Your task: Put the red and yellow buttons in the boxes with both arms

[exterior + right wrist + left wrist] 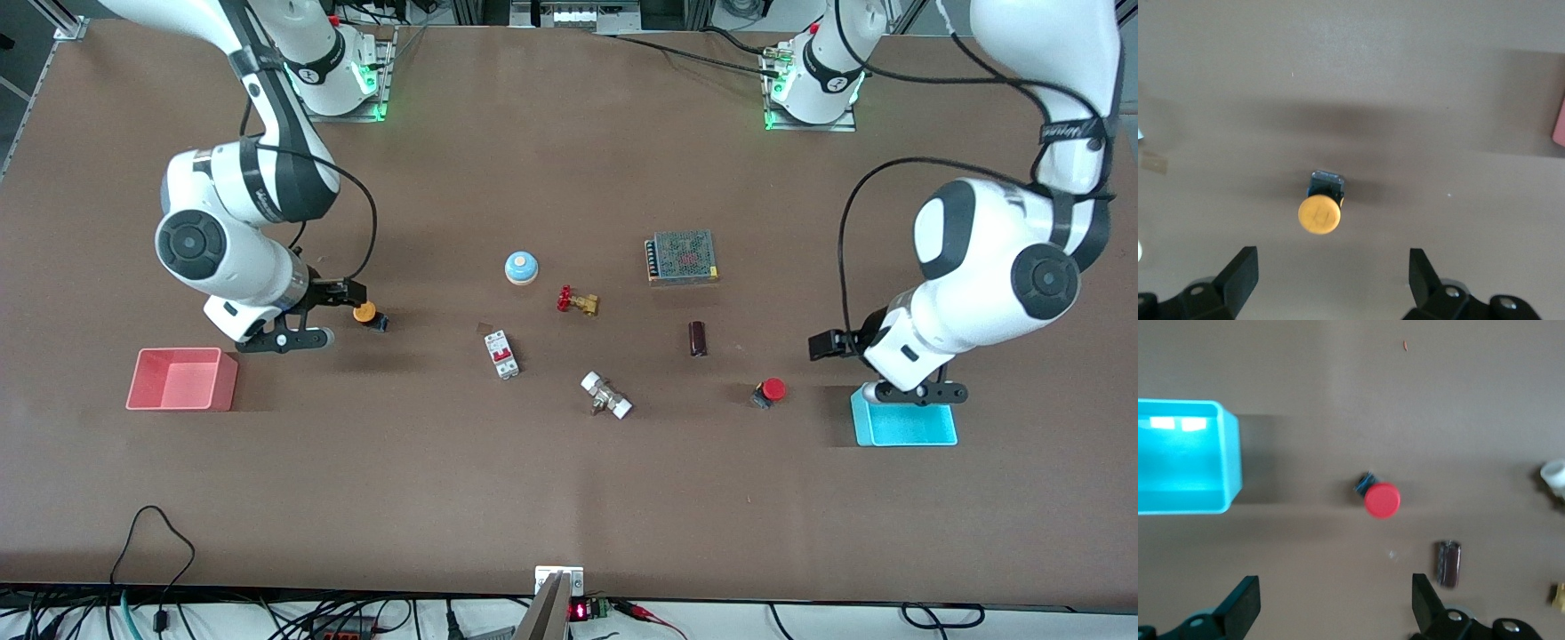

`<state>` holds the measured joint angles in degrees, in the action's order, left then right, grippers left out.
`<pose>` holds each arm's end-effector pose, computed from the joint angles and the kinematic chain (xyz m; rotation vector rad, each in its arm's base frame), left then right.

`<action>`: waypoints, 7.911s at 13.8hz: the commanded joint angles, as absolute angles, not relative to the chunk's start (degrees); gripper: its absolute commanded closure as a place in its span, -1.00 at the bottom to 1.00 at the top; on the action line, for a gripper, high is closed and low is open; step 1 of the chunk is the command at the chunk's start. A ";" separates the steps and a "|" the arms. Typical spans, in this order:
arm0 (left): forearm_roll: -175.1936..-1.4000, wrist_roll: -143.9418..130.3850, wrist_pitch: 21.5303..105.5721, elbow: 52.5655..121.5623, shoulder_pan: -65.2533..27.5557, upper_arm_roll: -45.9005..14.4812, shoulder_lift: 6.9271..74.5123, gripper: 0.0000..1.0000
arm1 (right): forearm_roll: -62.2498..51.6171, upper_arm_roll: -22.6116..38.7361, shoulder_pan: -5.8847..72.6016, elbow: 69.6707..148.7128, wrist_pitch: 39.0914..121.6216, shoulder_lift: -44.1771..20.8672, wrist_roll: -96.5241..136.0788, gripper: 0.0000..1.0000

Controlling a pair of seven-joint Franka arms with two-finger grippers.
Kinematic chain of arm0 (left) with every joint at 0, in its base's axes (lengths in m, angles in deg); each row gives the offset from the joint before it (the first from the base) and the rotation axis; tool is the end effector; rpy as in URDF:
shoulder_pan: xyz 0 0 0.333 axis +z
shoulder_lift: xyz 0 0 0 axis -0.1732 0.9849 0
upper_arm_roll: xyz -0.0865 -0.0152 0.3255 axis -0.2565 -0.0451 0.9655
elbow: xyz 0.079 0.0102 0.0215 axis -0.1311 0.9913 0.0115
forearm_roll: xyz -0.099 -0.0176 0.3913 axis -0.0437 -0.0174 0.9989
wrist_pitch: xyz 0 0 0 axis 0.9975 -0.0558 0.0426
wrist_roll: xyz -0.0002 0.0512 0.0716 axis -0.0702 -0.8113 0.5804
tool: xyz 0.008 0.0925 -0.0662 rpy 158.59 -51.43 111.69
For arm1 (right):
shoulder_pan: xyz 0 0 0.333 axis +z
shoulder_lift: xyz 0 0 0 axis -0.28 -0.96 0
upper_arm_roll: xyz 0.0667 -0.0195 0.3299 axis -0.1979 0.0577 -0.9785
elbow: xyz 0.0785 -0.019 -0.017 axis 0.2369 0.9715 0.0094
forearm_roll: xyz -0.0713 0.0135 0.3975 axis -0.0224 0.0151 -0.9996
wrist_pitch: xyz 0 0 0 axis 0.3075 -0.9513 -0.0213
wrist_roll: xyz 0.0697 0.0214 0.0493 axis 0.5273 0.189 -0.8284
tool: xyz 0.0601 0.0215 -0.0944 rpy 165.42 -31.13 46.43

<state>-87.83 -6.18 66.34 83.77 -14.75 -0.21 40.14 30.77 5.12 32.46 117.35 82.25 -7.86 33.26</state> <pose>0.6770 -0.0940 0.3533 2.9951 0.1074 -0.0697 0.6080 0.1504 0.3257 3.0950 0.1315 -0.2493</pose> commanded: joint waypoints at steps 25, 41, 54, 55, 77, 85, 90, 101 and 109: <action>-85.55 0.22 79.19 82.71 -20.79 0.68 52.63 0.15 | 30.56 5.34 34.72 121.35 91.21 -17.55 35.97 -0.79; -85.28 -8.37 71.55 79.99 -8.58 1.56 44.80 0.42 | 30.65 7.35 33.06 111.18 83.66 -14.03 39.75 0.54; -85.46 -17.45 72.69 78.67 -3.38 1.65 52.80 0.40 | 32.85 11.93 14.07 102.28 83.21 -20.88 16.56 0.54; -85.46 -17.45 72.77 78.67 -3.38 1.65 53.24 0.38 | 32.85 11.93 13.80 101.58 83.30 -21.32 15.76 0.54; -77.56 -14.12 58.47 74.89 -4.96 1.04 34.80 -1.00 | 29.51 11.49 11.16 95.86 87.87 -31.78 8.11 0.53; -75.52 -13.67 53.17 80.68 -5.58 -0.28 19.33 -1.00 | 27.59 11.23 11.34 95.78 87.08 -27.14 7.94 -1.00; -75.79 -14.28 60.20 91.22 -5.41 -0.55 11.24 -1.00 | 24.59 10.17 13.35 96.04 82.60 -18.61 8.64 -1.00; -77.46 -20.88 42.98 79.11 -5.76 -0.55 14.75 -1.00 | 24.94 10.17 17.58 92.02 63.39 -5.07 12.48 -1.00; -77.55 -11.74 47.20 79.99 -5.67 -1.95 14.31 -1.00 | 32.49 10.61 19.25 90.05 47.61 1.34 21.40 -1.00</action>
<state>-77.14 -13.98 46.90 81.20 -5.78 -1.20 13.64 30.96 10.81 18.36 88.25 47.28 -0.06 21.81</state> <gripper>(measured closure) 0.000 0.000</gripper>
